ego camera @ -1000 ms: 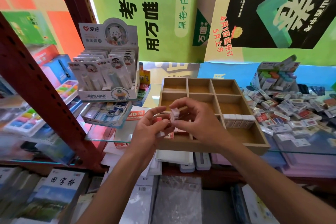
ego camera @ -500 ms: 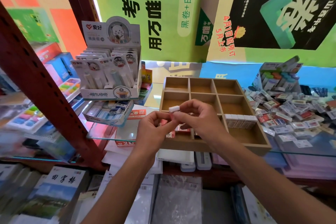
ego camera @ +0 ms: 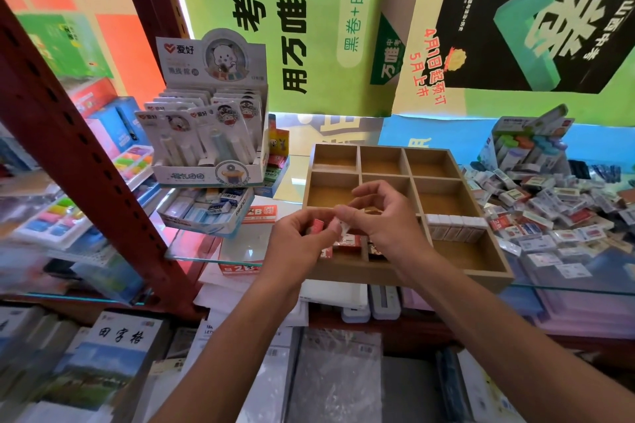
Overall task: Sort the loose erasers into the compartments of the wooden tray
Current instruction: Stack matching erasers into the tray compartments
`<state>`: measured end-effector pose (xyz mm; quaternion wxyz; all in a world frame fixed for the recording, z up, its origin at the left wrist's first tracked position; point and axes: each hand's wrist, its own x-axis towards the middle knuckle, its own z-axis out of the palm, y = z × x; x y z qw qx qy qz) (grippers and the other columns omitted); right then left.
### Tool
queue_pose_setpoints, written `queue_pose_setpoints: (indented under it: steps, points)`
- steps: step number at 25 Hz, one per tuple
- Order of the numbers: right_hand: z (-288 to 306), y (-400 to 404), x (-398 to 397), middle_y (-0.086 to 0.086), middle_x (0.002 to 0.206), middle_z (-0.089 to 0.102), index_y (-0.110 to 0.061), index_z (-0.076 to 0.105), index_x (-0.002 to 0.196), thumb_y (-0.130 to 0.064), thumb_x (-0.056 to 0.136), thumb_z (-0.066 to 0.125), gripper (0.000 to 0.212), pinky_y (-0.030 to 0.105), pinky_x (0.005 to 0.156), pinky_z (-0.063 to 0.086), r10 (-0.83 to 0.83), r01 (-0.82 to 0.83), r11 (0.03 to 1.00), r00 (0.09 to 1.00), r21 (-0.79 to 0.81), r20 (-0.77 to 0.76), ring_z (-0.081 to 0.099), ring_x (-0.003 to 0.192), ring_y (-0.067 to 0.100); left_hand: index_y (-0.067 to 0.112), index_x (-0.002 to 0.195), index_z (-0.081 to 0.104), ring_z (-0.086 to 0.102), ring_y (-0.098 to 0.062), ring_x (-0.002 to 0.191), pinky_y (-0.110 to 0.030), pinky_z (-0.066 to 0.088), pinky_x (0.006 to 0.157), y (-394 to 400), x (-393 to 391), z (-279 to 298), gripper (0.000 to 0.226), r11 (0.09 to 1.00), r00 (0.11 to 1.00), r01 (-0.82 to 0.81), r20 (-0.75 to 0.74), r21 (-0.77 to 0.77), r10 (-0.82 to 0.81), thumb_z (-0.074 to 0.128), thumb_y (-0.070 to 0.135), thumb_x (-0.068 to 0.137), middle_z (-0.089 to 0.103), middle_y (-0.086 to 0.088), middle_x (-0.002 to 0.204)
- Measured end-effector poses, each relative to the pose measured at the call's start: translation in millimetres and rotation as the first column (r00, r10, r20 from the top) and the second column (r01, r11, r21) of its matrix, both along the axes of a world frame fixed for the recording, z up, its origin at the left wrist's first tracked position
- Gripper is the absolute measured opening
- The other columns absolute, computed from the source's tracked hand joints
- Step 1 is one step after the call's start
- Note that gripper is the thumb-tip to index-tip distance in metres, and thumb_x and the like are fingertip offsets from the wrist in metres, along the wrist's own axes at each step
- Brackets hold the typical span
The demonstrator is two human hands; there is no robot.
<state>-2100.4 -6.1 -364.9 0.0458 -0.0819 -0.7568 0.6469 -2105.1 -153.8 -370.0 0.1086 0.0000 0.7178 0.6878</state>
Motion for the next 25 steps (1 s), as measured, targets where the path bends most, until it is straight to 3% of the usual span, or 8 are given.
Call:
queue_pose_setpoints:
  steps: [3,4,6,8,9,12,20,25]
  points:
    - [-0.1,-1.2,0.2,0.007,0.102,0.071,-0.018,0.062,0.111,-0.020,0.086,0.075,0.028,0.031,0.074,0.061,0.067,-0.061,0.994,0.995,-0.096,0.067,0.071,0.089,0.019,0.025,0.097,0.075,0.067,-0.009,0.090,-0.021,0.049,0.068,-1.5,-2.7,-1.0,0.012,0.998,0.998,-0.058,0.010,0.024,0.057,0.075,0.025,0.085,0.074,0.010,0.089]
    - [1.2,-0.2,-0.2,0.006,0.101,0.071,-0.018,0.065,0.110,-0.017,0.088,0.071,0.023,0.028,0.073,0.060,0.092,-0.090,0.995,0.995,-0.044,0.039,0.071,0.089,0.017,0.024,0.096,0.076,0.067,-0.012,0.091,-0.025,0.050,0.072,-2.7,-3.0,-0.9,0.010,0.998,0.998,-0.056,0.028,0.019,0.056,0.073,0.023,0.087,0.074,0.008,0.088]
    - [6.2,6.8,-4.7,-0.004,0.102,0.069,-0.023,0.067,0.114,-0.017,0.093,0.066,0.022,0.020,0.073,0.057,0.170,-0.155,0.956,0.985,0.250,-0.037,0.068,0.089,0.008,0.019,0.094,0.077,0.066,-0.019,0.093,-0.035,0.054,0.079,-7.4,-5.3,0.3,0.017,0.994,0.993,-0.091,0.079,0.063,0.086,0.061,0.014,0.093,0.074,0.002,0.089]
    - [11.8,14.5,-13.8,-0.009,0.113,0.066,-0.027,0.065,0.122,-0.016,0.096,0.061,0.028,0.019,0.079,0.053,0.358,-0.321,0.743,0.932,0.587,0.057,0.062,0.096,0.005,0.014,0.098,0.076,0.066,-0.024,0.092,-0.044,0.054,0.084,-14.7,-10.7,0.3,0.032,0.982,0.985,-0.147,0.107,0.115,0.135,0.045,0.006,0.092,0.072,-0.006,0.091]
    - [12.8,16.3,-18.8,-0.009,0.119,0.064,-0.028,0.064,0.126,-0.015,0.097,0.059,0.031,0.019,0.082,0.050,0.435,-0.422,0.606,0.886,0.675,0.163,0.059,0.102,0.005,0.013,0.100,0.075,0.065,-0.021,0.088,-0.044,0.053,0.083,-18.4,-13.3,0.1,0.036,0.980,0.983,-0.166,0.100,0.107,0.156,0.041,0.005,0.091,0.071,-0.007,0.093]
    - [8.7,12.6,-27.8,-0.013,0.117,0.059,-0.028,0.062,0.129,-0.015,0.097,0.059,0.035,0.011,0.070,0.036,0.528,-0.551,0.314,0.778,0.773,0.340,0.051,0.099,0.003,0.014,0.106,0.074,0.059,-0.013,0.081,-0.036,0.051,0.077,-23.6,-16.5,-2.5,0.038,0.980,0.983,-0.176,0.072,0.096,0.169,0.040,0.002,0.093,0.069,-0.007,0.098]
    - [-4.2,11.4,-26.8,-0.009,0.116,0.063,-0.028,0.063,0.121,-0.028,0.094,0.062,0.026,0.016,0.070,0.031,0.529,-0.350,0.201,0.825,0.915,0.199,0.048,0.097,0.005,0.015,0.104,0.072,0.068,-0.024,0.093,-0.029,0.060,0.064,-19.3,-14.9,-4.9,0.034,0.977,0.982,-0.166,0.109,0.137,0.152,0.042,0.002,0.097,0.070,-0.010,0.104]
    - [5.8,13.3,-35.6,-0.012,0.106,0.057,-0.029,0.060,0.113,-0.032,0.090,0.068,0.025,0.018,0.070,0.036,0.531,-0.545,0.223,0.763,0.808,0.368,0.050,0.095,0.007,0.016,0.105,0.072,0.069,-0.023,0.095,-0.030,0.061,0.069,-20.3,-13.8,-4.8,0.034,0.980,0.985,-0.153,0.102,0.126,0.141,0.042,0.001,0.097,0.070,-0.008,0.104]
